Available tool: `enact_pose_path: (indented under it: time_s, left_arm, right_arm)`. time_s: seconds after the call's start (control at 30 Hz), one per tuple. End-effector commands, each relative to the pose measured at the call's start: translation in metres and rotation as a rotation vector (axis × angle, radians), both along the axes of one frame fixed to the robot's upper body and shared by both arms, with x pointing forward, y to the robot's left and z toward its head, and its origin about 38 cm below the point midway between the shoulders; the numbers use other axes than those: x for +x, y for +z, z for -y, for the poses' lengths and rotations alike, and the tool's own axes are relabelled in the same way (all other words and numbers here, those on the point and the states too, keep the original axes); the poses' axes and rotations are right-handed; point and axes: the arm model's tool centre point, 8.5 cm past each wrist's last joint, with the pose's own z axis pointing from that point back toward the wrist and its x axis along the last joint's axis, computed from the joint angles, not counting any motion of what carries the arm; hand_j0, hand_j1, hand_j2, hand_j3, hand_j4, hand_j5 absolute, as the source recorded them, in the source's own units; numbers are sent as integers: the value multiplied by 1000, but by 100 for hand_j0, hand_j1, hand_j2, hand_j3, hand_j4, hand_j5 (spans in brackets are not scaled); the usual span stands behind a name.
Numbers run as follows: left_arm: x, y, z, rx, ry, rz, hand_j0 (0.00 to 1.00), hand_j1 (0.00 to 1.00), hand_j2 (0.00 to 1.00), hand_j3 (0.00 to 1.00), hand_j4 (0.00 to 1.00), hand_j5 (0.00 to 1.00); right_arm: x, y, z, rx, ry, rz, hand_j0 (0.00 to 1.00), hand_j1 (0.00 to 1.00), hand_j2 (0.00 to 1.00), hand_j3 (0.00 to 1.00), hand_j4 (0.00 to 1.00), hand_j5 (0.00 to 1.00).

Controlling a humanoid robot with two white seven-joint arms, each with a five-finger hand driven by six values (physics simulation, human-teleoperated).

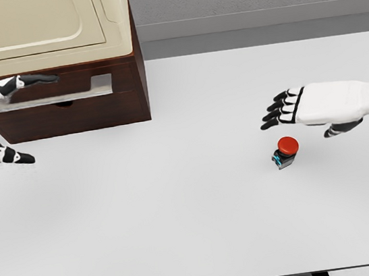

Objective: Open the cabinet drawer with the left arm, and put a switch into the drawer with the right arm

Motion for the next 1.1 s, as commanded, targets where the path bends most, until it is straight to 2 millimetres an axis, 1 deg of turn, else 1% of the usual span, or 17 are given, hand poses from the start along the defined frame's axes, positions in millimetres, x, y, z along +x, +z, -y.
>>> enact_pose_path:
  time_s: [0.0, 0.13, 0.17, 0.2, 0.23, 0.33, 0.4, 0.47, 0.53, 0.57, 0.93, 1.03, 1.07]
  left_arm:
    - [5, -13, -1, 31, 46, -135, 100, 100, 100, 100, 100, 100]
    - [14, -24, 5, 134, 94, -122, 100, 100, 100, 100, 100, 100]
    - [17, -23, 4, 139, 111, -130, 100, 100, 100, 100, 100, 100]
    - [19, -18, 4, 141, 123, -127, 100, 100, 100, 100, 100, 100]
    - [20, -16, 6, 132, 123, -127, 100, 100, 100, 100, 100, 100]
    - [22, -17, 7, 129, 136, -142, 100, 100, 100, 100, 100, 100]
    - [23, -18, 6, 136, 150, -153, 100, 100, 100, 100, 100, 100]
    - [25, -20, 3, 146, 176, -175, 100, 100, 100, 100, 100, 100]
    - [26, -22, 0, 170, 195, -174, 100, 100, 100, 100, 100, 100]
    - [28, -24, -2, 211, 212, -160, 100, 100, 100, 100, 100, 100]
    - [31, -27, -5, 213, 259, -180, 100, 100, 100, 100, 100, 100]
    - [34, -28, -12, 229, 288, -174, 100, 100, 100, 100, 100, 100]
    - [36, -28, -15, 226, 304, -169, 100, 100, 100, 100, 100, 100]
  right_arm:
    - [0, -3, 1, -24, -3, 7, 100, 100, 100, 100, 100, 100]
    - [-1, -6, 0, -30, 1, -1, 100, 100, 100, 100, 100, 100]
    - [-1, -8, -1, -36, 4, -2, 100, 100, 100, 100, 100, 100]
    - [-1, -12, -4, -38, 11, -10, 100, 100, 100, 100, 100, 100]
    - [-1, -12, -4, -38, 12, -8, 100, 100, 100, 100, 100, 100]
    - [-1, -21, -10, -61, 26, -9, 100, 100, 100, 100, 100, 100]
    - [0, -23, -9, -74, 24, -2, 100, 100, 100, 100, 100, 100]
    - [3, -28, -16, -85, 33, 12, 100, 100, 100, 100, 100, 100]
    - [3, -29, -17, -87, 35, 9, 100, 100, 100, 100, 100, 100]
    - [1, -36, -20, -90, 46, -8, 100, 100, 100, 100, 100, 100]
    - [1, -42, -19, -115, 46, -10, 100, 100, 100, 100, 100, 100]
    - [1, -42, -19, -116, 46, -11, 100, 100, 100, 100, 100, 100]
    - [0, -46, -21, -121, 53, -18, 100, 100, 100, 100, 100, 100]
